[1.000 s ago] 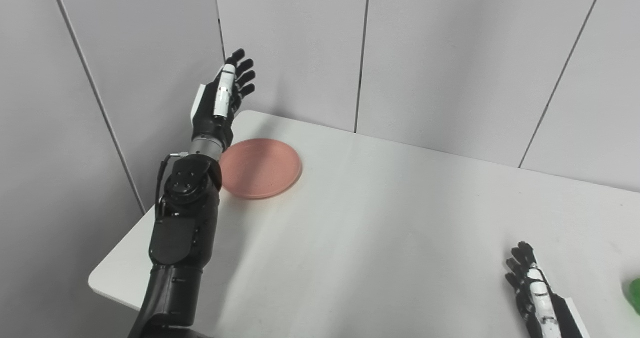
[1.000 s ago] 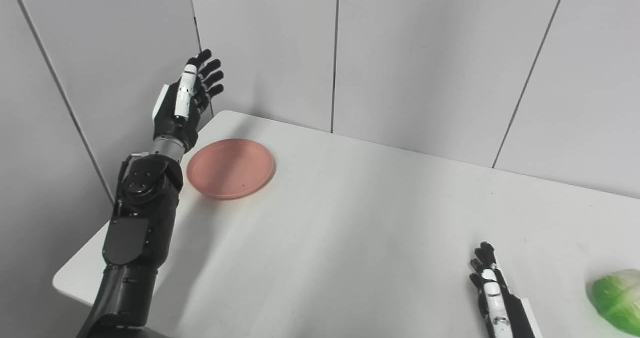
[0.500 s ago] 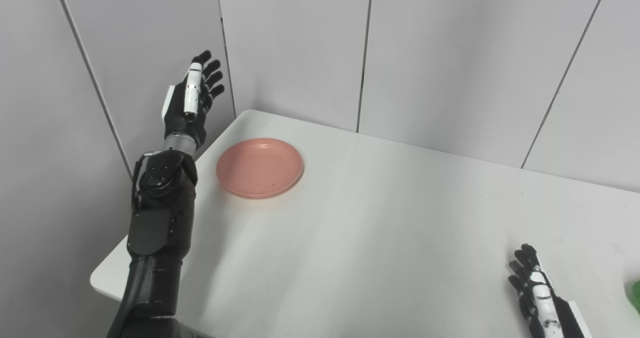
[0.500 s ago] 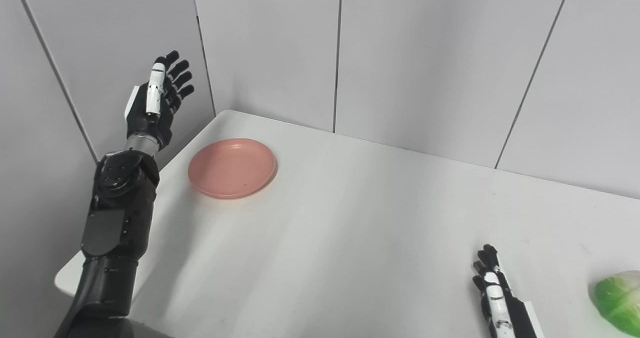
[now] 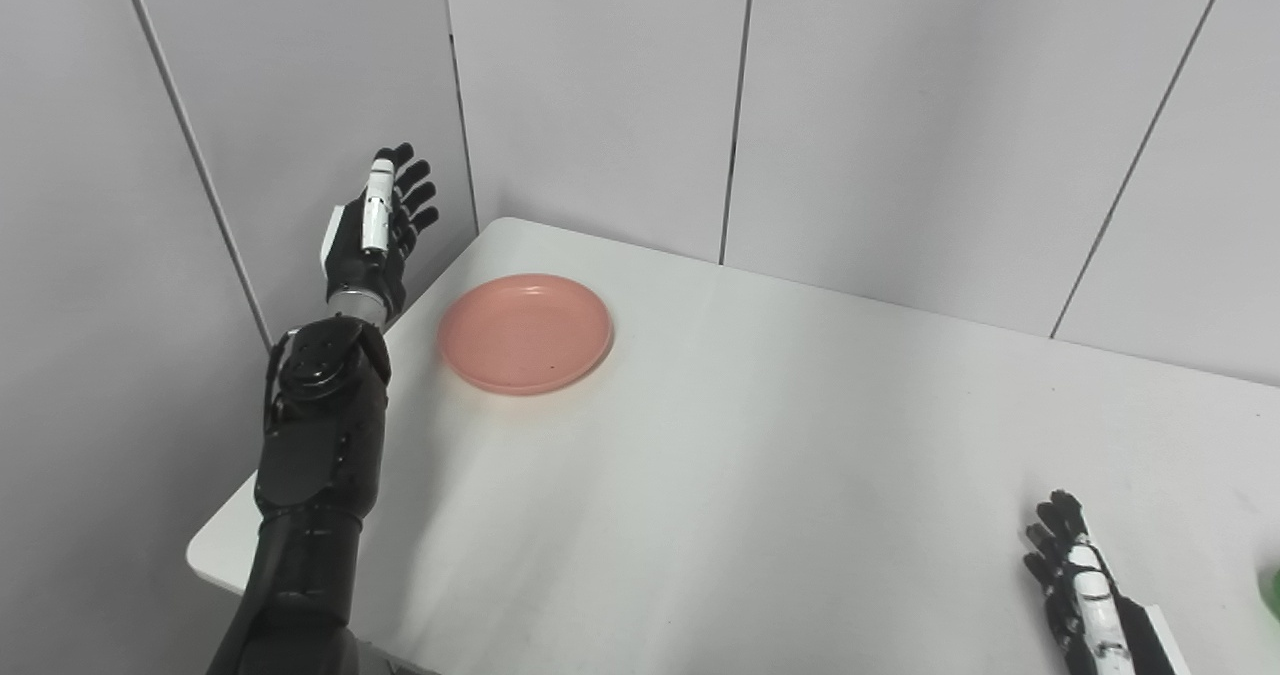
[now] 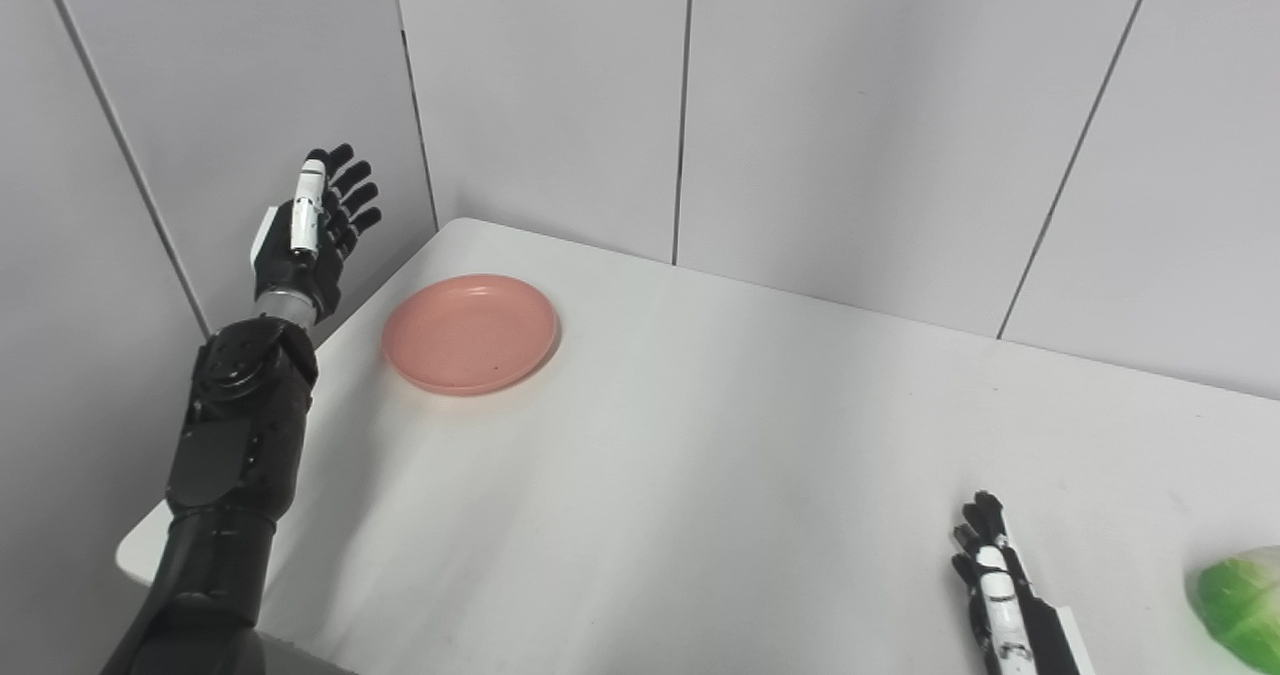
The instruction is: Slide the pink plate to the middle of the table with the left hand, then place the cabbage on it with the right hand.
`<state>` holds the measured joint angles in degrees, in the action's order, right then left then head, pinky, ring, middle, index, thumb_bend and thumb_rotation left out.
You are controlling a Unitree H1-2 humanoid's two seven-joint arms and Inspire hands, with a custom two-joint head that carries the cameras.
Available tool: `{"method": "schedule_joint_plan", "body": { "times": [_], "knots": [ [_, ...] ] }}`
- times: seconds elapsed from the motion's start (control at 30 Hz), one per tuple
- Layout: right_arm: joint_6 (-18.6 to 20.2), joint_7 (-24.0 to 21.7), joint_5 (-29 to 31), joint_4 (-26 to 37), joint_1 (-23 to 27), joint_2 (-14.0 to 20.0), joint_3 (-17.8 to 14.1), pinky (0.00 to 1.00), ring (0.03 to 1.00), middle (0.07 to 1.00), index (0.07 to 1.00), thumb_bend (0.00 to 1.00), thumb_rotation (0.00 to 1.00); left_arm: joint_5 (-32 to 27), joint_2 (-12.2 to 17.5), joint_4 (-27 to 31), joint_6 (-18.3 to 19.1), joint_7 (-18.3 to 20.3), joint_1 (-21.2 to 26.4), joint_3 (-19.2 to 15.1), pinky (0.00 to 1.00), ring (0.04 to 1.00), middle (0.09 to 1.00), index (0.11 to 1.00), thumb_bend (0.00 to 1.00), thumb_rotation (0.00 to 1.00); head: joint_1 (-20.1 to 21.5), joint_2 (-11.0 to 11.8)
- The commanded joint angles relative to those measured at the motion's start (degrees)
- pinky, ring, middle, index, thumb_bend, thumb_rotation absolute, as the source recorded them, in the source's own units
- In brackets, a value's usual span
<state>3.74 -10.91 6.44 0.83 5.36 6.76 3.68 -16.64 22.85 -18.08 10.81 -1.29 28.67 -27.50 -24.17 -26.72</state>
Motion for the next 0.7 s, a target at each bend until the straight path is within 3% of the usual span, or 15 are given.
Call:
{"method": "schedule_joint_plan", "body": {
  "times": [0.0, 0.67],
  "knots": [
    [2.0, -0.2, 0.0, 0.7, -0.6, 0.6, -0.3, 1.00, 1.000, 1.000, 1.000, 0.06, 1.00, -0.3, 2.4, -0.4, -3.1, 0.1, 2.5, -0.2, 0.90, 0.911, 0.907, 0.887, 0.38, 1.00, 0.0, -0.1],
    [1.8, -0.4, 0.3, 1.0, -0.8, 0.7, -0.4, 1.00, 1.000, 1.000, 1.000, 0.07, 1.00, -0.3, 2.6, -9.2, -7.1, -0.6, 1.9, 0.3, 0.88, 0.900, 0.903, 0.893, 0.37, 1.00, 0.0, -0.9]
  ]
}}
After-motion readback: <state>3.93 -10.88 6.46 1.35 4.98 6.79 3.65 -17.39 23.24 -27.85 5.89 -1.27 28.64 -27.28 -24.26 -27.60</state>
